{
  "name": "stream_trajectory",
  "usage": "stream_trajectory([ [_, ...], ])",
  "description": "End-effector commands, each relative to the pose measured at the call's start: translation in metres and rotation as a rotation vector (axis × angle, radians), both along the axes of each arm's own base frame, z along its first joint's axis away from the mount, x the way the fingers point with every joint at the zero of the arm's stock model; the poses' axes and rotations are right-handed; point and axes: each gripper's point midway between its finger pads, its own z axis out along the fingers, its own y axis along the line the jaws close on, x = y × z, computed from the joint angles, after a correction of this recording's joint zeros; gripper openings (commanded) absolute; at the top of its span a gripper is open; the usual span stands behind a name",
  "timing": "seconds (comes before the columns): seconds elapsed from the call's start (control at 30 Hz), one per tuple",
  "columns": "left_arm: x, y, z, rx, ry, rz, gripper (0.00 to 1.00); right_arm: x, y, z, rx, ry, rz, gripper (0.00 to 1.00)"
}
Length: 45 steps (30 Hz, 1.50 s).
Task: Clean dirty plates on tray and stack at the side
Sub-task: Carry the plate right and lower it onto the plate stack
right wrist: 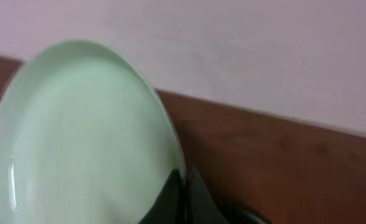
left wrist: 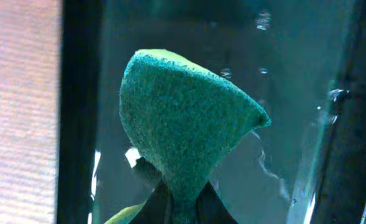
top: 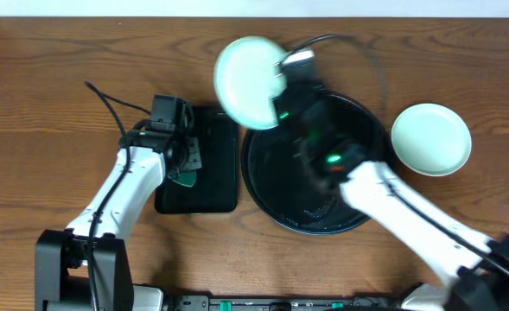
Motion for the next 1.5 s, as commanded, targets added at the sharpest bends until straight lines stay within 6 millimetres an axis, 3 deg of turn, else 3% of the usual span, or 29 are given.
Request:
stream_trajectory([
  [0.0, -0.003, -0.002, -0.004, 0.011, -0.008, -0.034, 0.08, -0.004, -0.031, 0.027, 0.251, 0.053, -0.016, 0.01],
  [0.1, -0.003, -0.002, -0.007, 0.01, -0.013, -0.034, 0.08, -0.01, -0.068, 0.032, 0.283, 0.109, -0.033, 0.01],
  [0.23, -0.004, -0.002, -0.011, 0.01, -0.012, -0.034, 0.08, -0.021, -0.134, 0.03, 0.303, 0.182, -0.149, 0.01],
  [0.47, -0.002, -0.002, -0.019, 0.01, -0.008, -0.033, 0.08, -0.051, -0.275, -0.007, 0.299, 0.334, -0.526, 0.01],
  [0.6, -0.002, -0.002, -0.02, 0.01, -0.008, -0.033, 0.08, -0.073, -0.337, -0.029, 0.338, 0.404, -0.699, 0.01],
  [0.7, -0.002, -0.002, -0.02, 0.01, -0.007, -0.033, 0.08, -0.087, -0.37, -0.045, 0.374, 0.453, -0.793, 0.01],
  [0.97, -0.002, -0.002, -0.02, 0.01, -0.007, -0.033, 0.09, -0.105, -0.413, -0.095, 0.466, 0.589, -0.909, 0.01],
  [1.23, -0.002, -0.002, -0.02, 0.01, -0.007, -0.033, 0.09, -0.101, -0.417, -0.152, 0.477, 0.739, -0.93, 0.01],
  [1.47, -0.002, -0.002, -0.02, 0.01, -0.007, -0.033, 0.09, -0.093, -0.413, -0.188, 0.512, 0.815, -0.904, 0.01],
])
